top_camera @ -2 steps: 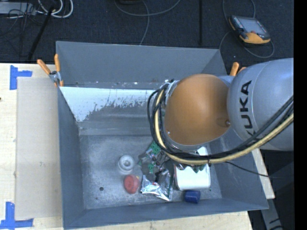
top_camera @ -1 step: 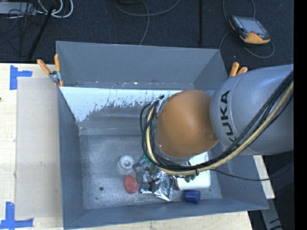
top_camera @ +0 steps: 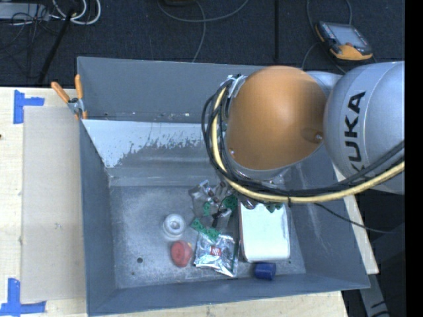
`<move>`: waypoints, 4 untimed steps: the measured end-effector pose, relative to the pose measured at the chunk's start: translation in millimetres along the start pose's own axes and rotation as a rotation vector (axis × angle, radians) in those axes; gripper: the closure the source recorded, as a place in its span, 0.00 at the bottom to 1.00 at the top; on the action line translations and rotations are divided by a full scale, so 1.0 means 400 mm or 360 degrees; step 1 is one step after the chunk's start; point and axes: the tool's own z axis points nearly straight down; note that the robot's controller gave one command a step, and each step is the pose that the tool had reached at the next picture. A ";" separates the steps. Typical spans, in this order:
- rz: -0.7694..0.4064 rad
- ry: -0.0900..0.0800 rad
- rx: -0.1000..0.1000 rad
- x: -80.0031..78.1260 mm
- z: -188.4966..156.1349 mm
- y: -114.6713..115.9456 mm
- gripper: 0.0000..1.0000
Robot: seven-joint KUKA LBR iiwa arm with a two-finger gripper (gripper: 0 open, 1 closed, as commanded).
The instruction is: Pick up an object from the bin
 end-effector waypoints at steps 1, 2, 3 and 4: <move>0.0002 0.0015 -0.0005 0.005 0.011 0.001 0.00; -0.0023 0.0029 -0.0008 0.004 0.373 -0.069 0.00; -0.0112 0.0015 -0.0007 0.012 0.507 -0.035 0.00; -0.0107 0.0001 -0.0003 0.003 0.494 -0.039 1.00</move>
Offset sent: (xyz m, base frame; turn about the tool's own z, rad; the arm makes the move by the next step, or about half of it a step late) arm 0.0000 0.0000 0.0000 0.0000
